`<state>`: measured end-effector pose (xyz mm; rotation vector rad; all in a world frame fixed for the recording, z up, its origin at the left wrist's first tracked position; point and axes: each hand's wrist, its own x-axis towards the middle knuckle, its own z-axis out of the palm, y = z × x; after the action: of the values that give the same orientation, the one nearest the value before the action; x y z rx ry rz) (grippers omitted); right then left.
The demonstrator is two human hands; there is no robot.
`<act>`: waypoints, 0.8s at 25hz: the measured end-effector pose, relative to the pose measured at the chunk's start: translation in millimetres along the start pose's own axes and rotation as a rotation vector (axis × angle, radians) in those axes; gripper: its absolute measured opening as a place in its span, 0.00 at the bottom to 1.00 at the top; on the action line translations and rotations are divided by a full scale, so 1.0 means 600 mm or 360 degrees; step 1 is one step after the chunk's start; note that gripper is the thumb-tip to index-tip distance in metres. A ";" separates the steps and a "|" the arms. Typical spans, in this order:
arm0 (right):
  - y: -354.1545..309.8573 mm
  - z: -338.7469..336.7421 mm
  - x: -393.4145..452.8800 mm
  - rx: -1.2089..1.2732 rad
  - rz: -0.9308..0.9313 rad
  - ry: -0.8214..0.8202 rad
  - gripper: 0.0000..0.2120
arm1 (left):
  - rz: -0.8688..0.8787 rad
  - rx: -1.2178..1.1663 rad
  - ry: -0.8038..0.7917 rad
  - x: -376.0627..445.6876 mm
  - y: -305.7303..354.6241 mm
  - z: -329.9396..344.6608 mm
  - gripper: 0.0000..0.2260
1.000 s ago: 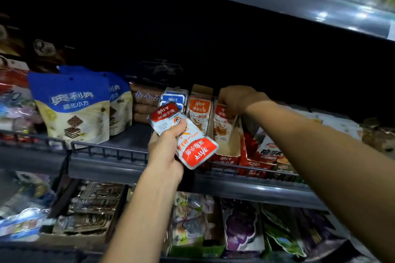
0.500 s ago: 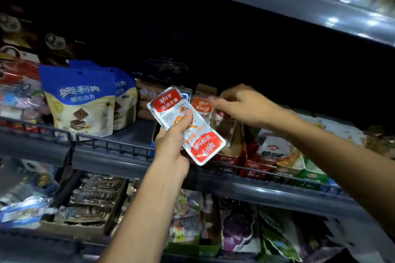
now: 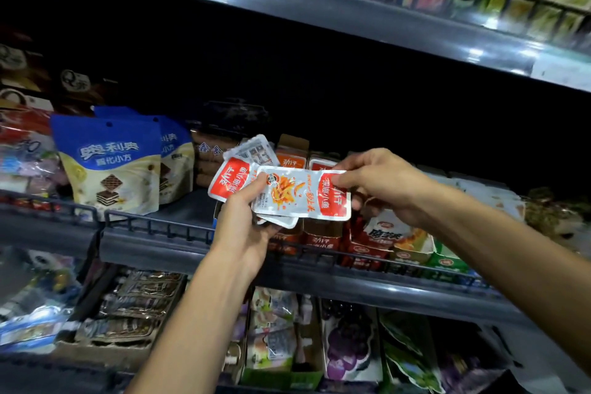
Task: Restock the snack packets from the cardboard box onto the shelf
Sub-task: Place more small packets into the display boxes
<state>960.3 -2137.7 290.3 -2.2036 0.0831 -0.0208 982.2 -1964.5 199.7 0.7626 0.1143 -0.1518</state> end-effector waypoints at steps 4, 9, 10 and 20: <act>-0.001 0.005 0.000 0.0044 0.0137 -0.0224 0.12 | 0.0029 0.0021 0.0004 -0.001 0.002 -0.004 0.15; -0.027 -0.037 0.050 0.0047 -0.0325 0.0531 0.14 | 0.0093 0.0114 0.0096 0.004 0.001 -0.010 0.14; -0.037 -0.048 0.064 -0.0092 -0.0398 0.0531 0.15 | 0.0100 0.0150 0.0120 0.005 0.001 -0.012 0.13; 0.008 0.015 0.197 -0.1812 -0.0618 0.0291 0.12 | 0.0087 0.0333 0.0103 0.031 0.009 -0.027 0.09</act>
<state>1078.7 -2141.5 279.4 -3.3121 -0.3104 -0.5007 1000.7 -1950.9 188.9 0.9787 0.1401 -0.0878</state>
